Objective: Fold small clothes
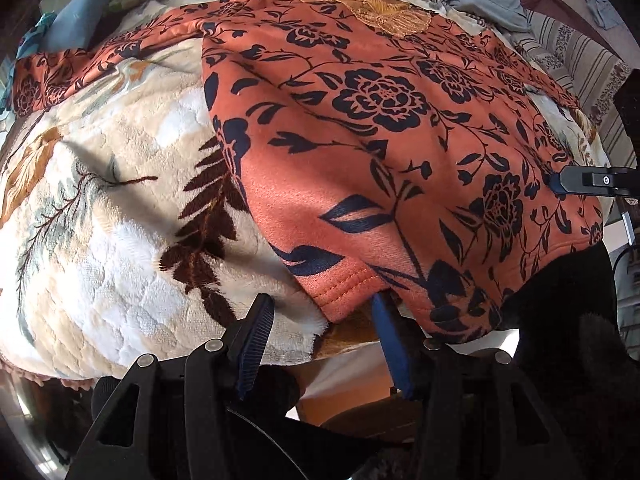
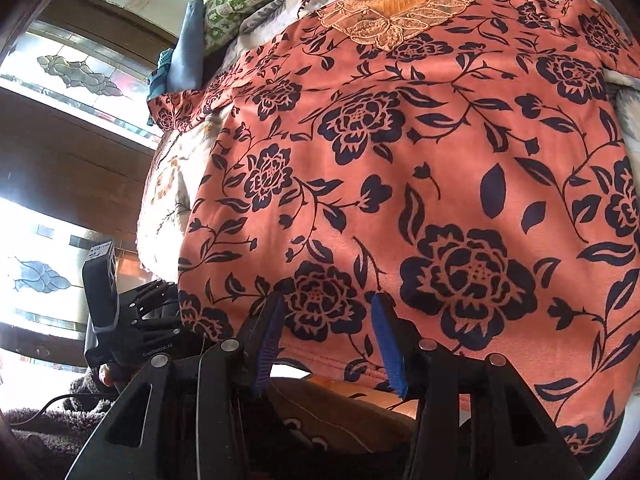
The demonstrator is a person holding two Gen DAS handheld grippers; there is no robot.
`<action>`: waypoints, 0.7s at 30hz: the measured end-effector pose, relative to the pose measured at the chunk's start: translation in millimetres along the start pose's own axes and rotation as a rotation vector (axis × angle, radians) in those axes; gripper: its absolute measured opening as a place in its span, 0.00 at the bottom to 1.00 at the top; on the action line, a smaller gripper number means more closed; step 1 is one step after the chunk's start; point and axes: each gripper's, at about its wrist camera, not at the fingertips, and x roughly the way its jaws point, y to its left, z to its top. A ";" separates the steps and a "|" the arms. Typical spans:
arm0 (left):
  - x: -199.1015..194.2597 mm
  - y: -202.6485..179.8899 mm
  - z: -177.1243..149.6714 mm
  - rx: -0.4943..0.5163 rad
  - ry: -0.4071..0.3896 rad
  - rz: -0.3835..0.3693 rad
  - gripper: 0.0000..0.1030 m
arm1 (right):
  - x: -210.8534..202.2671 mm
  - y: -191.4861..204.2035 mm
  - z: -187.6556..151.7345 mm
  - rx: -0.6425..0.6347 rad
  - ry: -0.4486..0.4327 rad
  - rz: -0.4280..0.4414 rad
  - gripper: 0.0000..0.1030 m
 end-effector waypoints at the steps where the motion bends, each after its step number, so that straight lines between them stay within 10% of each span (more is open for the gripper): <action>1: -12.1 -3.8 -6.9 0.030 -0.019 0.008 0.49 | 0.0 -1.0 -1.3 0.008 0.000 0.001 0.46; 4: -20.5 -9.1 -6.2 0.030 -0.095 0.115 0.44 | -1.0 -7.1 -3.0 0.048 -0.006 0.011 0.46; 7: -21.1 23.6 -12.3 -0.105 -0.029 0.159 0.11 | -1.6 -10.2 -0.9 0.083 -0.017 0.025 0.46; 13: -73.1 55.3 -43.0 -0.210 -0.105 0.139 0.10 | -11.3 -10.4 0.3 0.074 -0.049 0.025 0.46; 16: -59.4 55.6 -52.9 -0.186 -0.003 0.145 0.12 | -14.0 -23.5 3.5 0.106 -0.063 0.006 0.46; 21: -83.1 59.7 -69.5 -0.139 -0.015 0.000 0.12 | -37.8 -64.5 1.8 0.194 -0.120 -0.087 0.46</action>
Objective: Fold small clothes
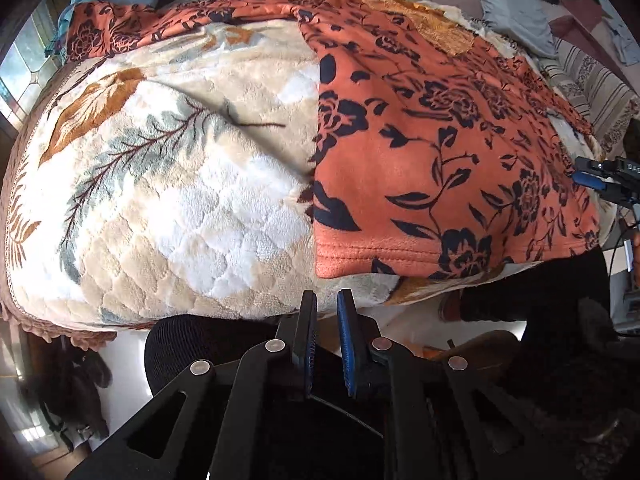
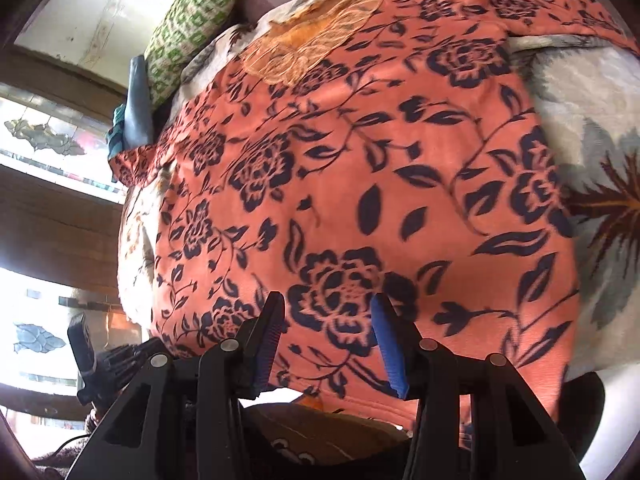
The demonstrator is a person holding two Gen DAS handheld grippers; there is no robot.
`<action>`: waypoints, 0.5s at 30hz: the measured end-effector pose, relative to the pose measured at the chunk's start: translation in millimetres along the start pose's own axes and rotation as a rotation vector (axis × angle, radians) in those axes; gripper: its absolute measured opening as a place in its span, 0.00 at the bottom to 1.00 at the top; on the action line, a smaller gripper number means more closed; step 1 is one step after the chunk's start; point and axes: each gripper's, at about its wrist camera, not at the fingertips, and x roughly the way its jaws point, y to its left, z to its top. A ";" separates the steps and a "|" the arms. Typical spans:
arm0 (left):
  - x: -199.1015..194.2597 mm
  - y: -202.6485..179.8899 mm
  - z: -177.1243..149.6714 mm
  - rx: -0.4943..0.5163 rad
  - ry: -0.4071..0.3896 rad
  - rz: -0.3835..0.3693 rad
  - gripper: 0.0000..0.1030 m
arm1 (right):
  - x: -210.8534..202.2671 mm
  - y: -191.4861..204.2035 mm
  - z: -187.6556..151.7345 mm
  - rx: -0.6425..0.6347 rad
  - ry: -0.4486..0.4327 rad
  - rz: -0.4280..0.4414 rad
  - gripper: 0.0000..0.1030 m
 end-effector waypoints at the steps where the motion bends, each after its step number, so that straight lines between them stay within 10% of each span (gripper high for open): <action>1: -13.4 2.3 4.7 -0.012 -0.047 -0.028 0.13 | -10.4 -12.0 2.3 0.026 -0.033 -0.016 0.46; 5: -31.1 5.2 39.2 -0.079 -0.155 -0.055 0.56 | -41.8 -59.9 16.5 0.124 -0.164 -0.121 0.62; 10: 40.0 -16.4 87.9 -0.127 -0.002 -0.033 0.55 | -17.5 -88.2 36.3 0.156 -0.168 -0.185 0.62; 13: 78.3 -38.7 92.9 -0.072 0.086 0.143 0.47 | -6.7 -78.1 39.1 0.060 -0.192 -0.221 0.04; 15: 83.3 -49.2 87.3 -0.042 0.078 0.193 0.47 | -7.8 -76.4 38.3 0.035 -0.200 -0.241 0.07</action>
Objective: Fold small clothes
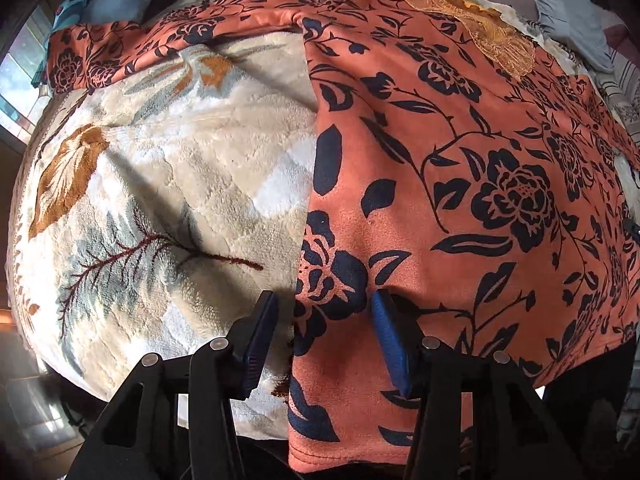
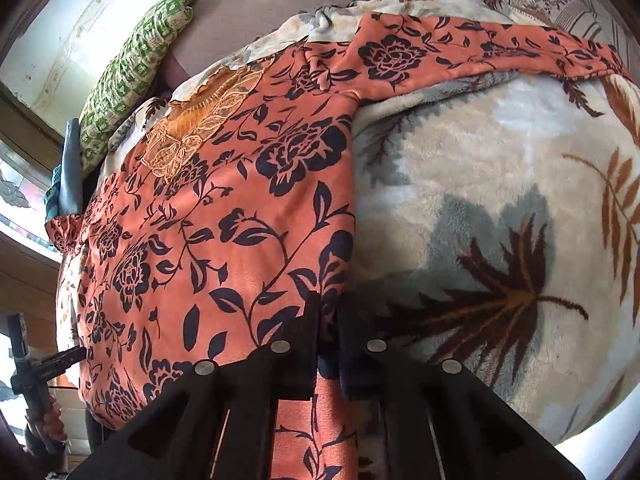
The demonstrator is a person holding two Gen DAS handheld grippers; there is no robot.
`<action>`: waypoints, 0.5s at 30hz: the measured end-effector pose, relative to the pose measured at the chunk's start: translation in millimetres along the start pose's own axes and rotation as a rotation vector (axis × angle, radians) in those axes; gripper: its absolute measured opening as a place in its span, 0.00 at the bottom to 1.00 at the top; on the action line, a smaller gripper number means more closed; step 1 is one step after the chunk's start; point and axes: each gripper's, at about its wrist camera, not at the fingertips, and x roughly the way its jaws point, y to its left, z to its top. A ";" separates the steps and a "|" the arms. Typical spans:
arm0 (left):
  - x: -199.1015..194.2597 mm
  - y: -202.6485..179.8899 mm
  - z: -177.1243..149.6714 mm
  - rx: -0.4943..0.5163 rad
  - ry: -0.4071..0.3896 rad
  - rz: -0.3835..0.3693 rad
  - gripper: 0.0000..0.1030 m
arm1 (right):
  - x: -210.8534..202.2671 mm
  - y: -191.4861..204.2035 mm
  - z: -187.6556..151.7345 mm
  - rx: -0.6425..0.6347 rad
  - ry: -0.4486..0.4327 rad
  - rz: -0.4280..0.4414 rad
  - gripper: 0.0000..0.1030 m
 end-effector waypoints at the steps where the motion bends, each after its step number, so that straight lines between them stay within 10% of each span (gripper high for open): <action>1: -2.7 -3.8 1.3 0.015 0.002 -0.004 0.47 | 4.5 -3.2 0.2 -0.004 0.023 -0.020 0.07; 7: -58.5 -28.4 18.3 0.088 -0.123 -0.072 0.46 | -35.8 -71.9 26.3 0.212 -0.058 0.143 0.15; 15: -36.9 -103.5 124.8 0.000 -0.114 -0.207 0.57 | -135.0 -256.7 106.5 0.660 -0.428 -0.046 0.44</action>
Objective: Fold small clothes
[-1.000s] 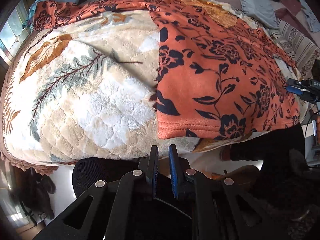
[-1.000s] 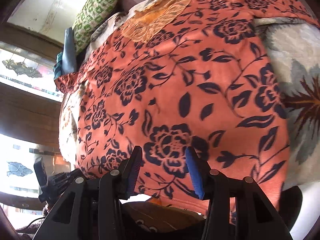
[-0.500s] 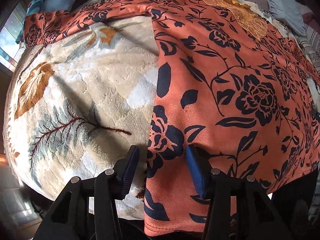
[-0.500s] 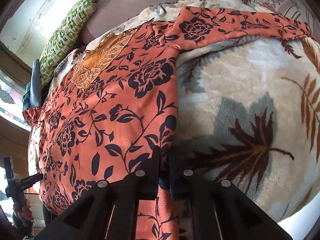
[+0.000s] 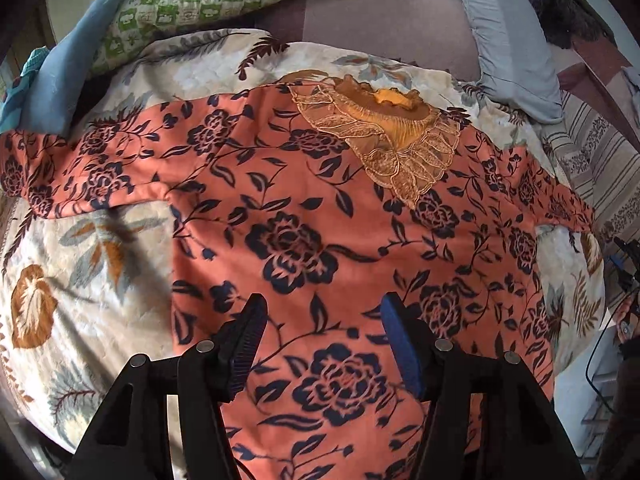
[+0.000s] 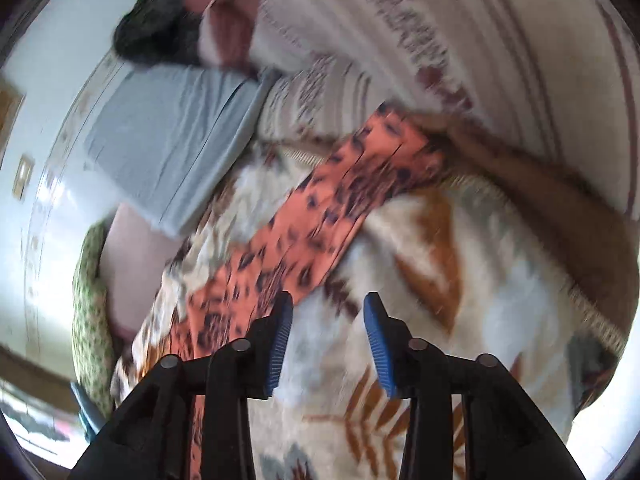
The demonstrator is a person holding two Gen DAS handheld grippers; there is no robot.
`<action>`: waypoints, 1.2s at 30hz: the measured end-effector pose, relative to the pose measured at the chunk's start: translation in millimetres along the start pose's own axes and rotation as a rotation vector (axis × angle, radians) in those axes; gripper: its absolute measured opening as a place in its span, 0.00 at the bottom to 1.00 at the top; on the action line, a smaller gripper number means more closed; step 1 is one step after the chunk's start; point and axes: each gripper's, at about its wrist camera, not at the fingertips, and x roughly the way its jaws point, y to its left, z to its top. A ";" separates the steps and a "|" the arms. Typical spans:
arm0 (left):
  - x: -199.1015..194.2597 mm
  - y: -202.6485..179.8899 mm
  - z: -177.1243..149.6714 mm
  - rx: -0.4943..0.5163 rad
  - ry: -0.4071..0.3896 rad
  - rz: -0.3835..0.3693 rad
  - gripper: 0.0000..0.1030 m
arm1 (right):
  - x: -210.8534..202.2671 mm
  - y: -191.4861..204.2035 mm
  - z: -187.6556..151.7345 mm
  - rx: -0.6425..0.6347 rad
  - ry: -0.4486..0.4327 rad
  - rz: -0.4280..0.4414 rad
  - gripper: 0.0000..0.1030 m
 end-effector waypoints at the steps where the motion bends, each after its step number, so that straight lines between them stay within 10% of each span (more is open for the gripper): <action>1: 16.6 -11.5 9.5 -0.009 0.015 -0.006 0.57 | 0.8 -9.8 16.9 0.045 -0.029 -0.002 0.47; 7: 132.3 -48.9 35.5 0.013 0.205 0.033 0.57 | 52.0 -52.0 61.1 0.235 0.025 -0.055 0.54; 13: 153.6 -69.0 30.4 0.149 0.166 0.120 0.64 | 94.5 -61.6 62.6 0.306 0.042 -0.066 0.54; 16: 154.0 -64.1 32.9 0.132 0.168 0.096 0.64 | 90.2 -58.6 60.8 0.292 -0.050 -0.036 0.06; 17: 154.4 -62.1 35.7 0.121 0.166 0.086 0.63 | 82.7 -49.6 59.7 0.251 -0.095 -0.056 0.06; 22: 145.3 -54.3 43.6 0.031 0.153 0.008 0.63 | 44.2 50.3 36.2 -0.091 -0.236 0.004 0.06; 36: 61.2 70.3 17.5 -0.227 0.041 -0.059 0.62 | 110.7 389.3 -268.2 -0.594 0.334 0.554 0.06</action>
